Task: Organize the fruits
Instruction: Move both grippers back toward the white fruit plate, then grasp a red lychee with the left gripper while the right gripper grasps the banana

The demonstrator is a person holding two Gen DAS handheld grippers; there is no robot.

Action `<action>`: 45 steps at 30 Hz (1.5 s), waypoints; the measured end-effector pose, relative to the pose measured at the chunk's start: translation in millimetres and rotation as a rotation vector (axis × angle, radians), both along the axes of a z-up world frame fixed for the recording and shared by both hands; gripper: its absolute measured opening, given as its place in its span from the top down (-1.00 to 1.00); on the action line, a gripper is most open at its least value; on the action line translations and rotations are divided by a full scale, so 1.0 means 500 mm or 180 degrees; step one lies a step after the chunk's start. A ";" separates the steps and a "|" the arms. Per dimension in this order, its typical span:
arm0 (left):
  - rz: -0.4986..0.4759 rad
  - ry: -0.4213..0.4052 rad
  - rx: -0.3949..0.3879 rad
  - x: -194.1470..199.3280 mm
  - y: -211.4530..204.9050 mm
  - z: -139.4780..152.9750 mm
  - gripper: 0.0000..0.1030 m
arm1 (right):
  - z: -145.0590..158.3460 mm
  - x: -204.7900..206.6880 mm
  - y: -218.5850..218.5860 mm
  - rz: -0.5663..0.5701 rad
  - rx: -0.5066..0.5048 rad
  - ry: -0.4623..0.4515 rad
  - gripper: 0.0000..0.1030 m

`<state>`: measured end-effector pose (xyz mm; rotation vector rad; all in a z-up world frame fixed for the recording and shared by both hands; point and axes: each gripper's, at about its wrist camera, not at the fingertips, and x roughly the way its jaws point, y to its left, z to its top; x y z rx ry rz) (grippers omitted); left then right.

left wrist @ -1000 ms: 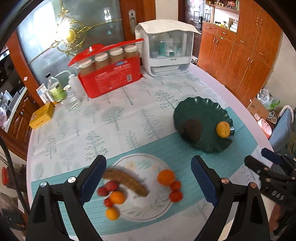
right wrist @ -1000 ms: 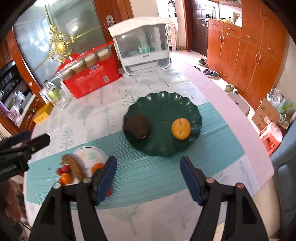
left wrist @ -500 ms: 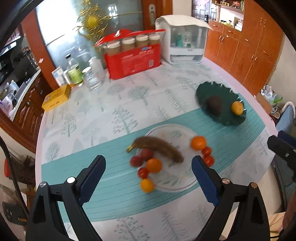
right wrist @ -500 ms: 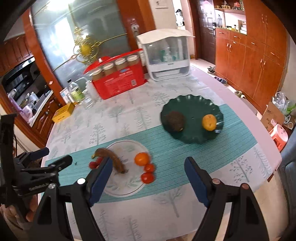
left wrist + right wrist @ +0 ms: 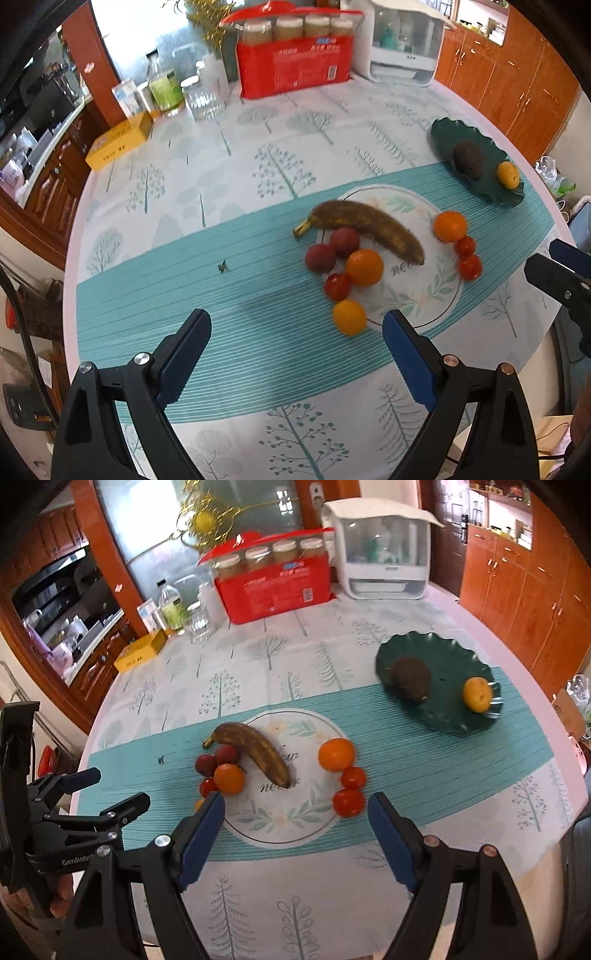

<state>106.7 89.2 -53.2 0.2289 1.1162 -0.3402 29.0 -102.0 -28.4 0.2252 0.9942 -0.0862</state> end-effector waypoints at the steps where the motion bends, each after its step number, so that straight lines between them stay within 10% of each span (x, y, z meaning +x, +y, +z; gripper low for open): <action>1: 0.0013 0.0036 -0.0023 0.007 0.004 -0.008 -0.81 | -0.006 0.009 0.006 0.0027 -0.0019 0.0016 -0.53; 22: 0.0033 0.0872 -0.0257 0.177 -0.046 -0.187 0.12 | -0.182 0.252 0.033 0.0805 -0.0079 0.0674 0.02; 45: -0.0116 0.0956 -0.0318 0.213 -0.087 -0.221 0.47 | -0.247 0.331 0.075 0.1482 0.0051 0.0890 0.18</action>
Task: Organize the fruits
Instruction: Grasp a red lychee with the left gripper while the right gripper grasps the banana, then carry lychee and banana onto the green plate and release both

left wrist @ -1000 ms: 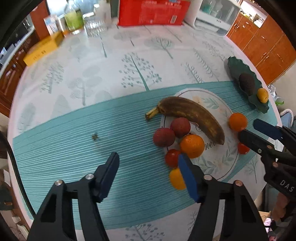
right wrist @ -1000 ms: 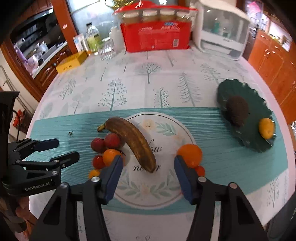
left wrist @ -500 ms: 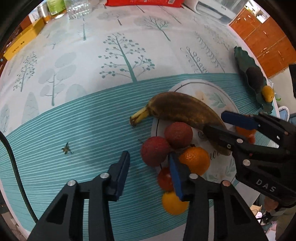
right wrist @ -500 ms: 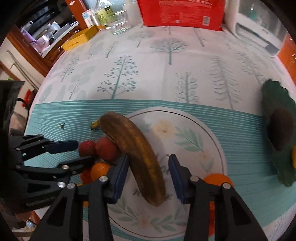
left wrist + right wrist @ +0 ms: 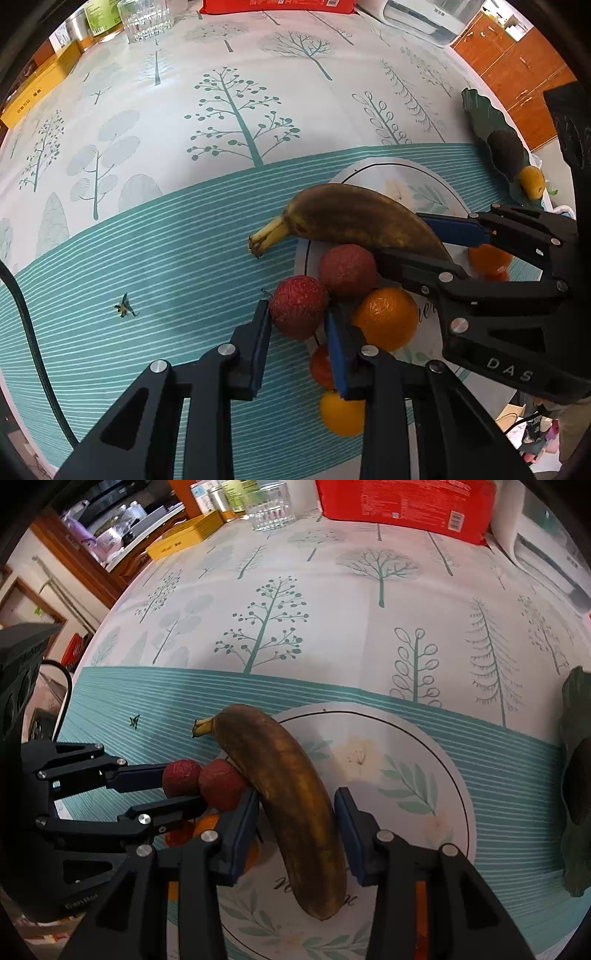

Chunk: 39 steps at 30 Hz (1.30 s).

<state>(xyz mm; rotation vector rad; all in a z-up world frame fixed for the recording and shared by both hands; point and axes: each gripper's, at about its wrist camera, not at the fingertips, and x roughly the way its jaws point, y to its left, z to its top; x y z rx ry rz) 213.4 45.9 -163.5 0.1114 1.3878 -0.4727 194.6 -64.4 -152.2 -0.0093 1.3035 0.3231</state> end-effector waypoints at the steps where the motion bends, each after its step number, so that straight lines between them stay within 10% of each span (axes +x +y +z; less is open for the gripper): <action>1: -0.0006 -0.0017 0.0014 -0.002 -0.001 0.000 0.47 | 0.001 -0.002 0.004 0.0036 -0.0039 -0.0012 0.18; 16: 0.0009 -0.0286 -0.0095 -0.025 0.012 0.040 0.51 | -0.001 -0.009 0.003 -0.0006 -0.0237 -0.0109 0.30; 39: -0.0372 -0.0698 -0.0274 -0.139 -0.064 0.247 0.51 | 0.214 -0.192 -0.171 -0.1147 -0.0081 -0.0636 0.30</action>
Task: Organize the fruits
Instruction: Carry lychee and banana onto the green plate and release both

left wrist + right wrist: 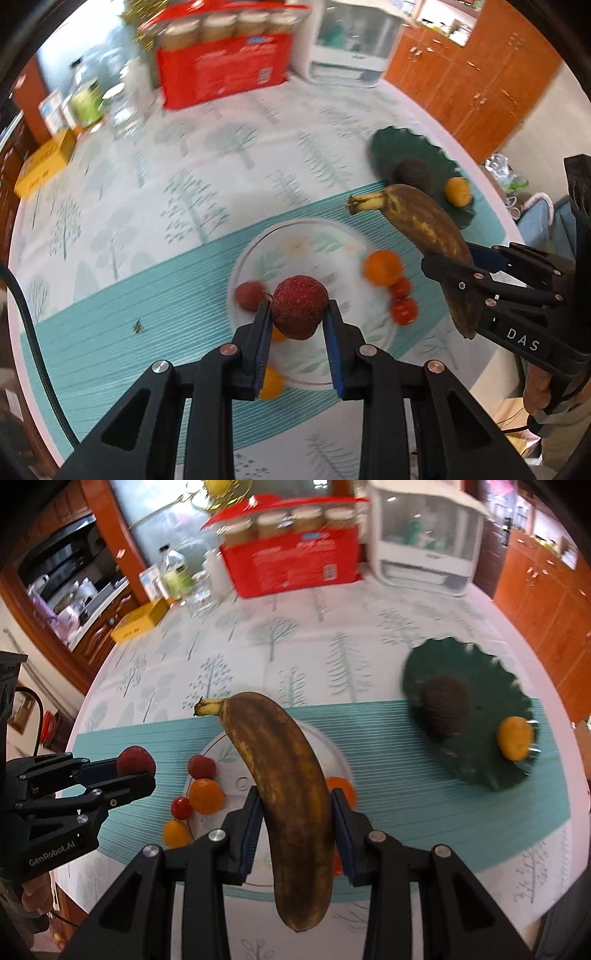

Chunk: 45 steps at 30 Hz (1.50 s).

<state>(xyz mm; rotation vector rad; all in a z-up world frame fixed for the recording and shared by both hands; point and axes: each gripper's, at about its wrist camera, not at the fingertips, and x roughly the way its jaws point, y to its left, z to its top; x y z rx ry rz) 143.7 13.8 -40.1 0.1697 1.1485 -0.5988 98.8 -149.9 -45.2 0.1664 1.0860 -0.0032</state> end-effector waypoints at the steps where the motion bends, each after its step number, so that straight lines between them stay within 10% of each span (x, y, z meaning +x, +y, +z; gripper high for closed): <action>1: -0.0028 -0.0021 -0.0001 -0.004 -0.016 0.006 0.51 | 0.009 -0.005 -0.017 -0.0039 -0.0008 -0.0029 0.30; 13: 0.0044 -0.0042 0.0019 0.008 -0.303 0.030 0.50 | 0.067 0.034 -0.296 0.0080 -0.0146 -0.0203 0.30; 23: 0.0201 0.0208 -0.0002 0.028 -0.534 -0.040 0.50 | -0.009 0.140 -0.502 0.0256 -0.0376 0.0020 0.29; 45: 0.0336 0.0406 0.0529 0.074 -0.677 -0.186 0.48 | -0.190 0.268 -0.547 0.0589 -0.0426 0.0536 0.27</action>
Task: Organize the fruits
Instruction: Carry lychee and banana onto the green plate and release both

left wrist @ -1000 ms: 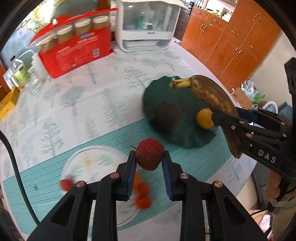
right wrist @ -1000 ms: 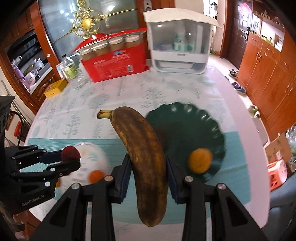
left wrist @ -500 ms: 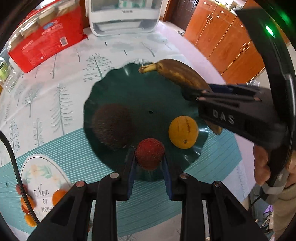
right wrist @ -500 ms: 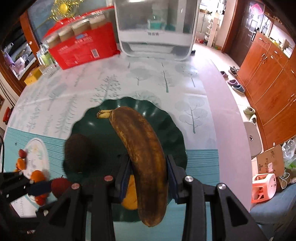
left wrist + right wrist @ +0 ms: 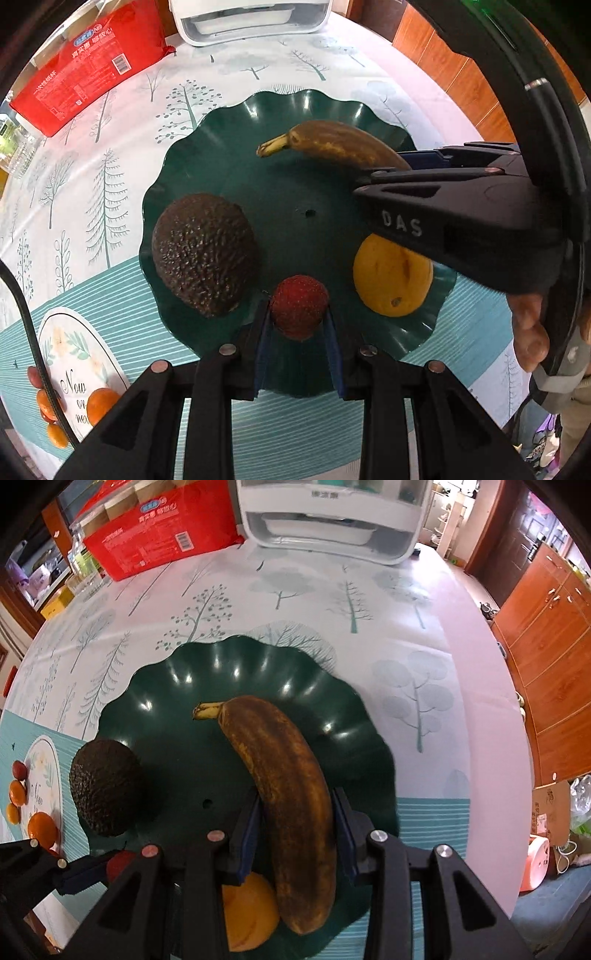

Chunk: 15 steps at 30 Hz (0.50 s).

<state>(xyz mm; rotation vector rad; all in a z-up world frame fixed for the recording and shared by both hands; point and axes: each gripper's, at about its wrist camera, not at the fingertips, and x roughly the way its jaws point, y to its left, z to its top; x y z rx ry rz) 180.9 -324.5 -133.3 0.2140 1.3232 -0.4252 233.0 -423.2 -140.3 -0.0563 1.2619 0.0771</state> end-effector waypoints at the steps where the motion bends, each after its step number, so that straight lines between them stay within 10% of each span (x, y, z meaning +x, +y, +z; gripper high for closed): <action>1: 0.0003 0.0005 0.0023 0.002 -0.002 -0.003 0.48 | 0.000 0.001 0.001 -0.0002 0.0004 -0.0012 0.27; 7: 0.0058 -0.0026 -0.0045 0.011 0.003 0.006 -0.21 | 0.016 -0.004 -0.003 0.0034 0.0091 -0.0086 0.19; 15: 0.0093 -0.0053 -0.0042 0.004 0.015 0.030 -0.27 | 0.044 -0.022 -0.004 0.0012 0.0228 -0.0187 0.17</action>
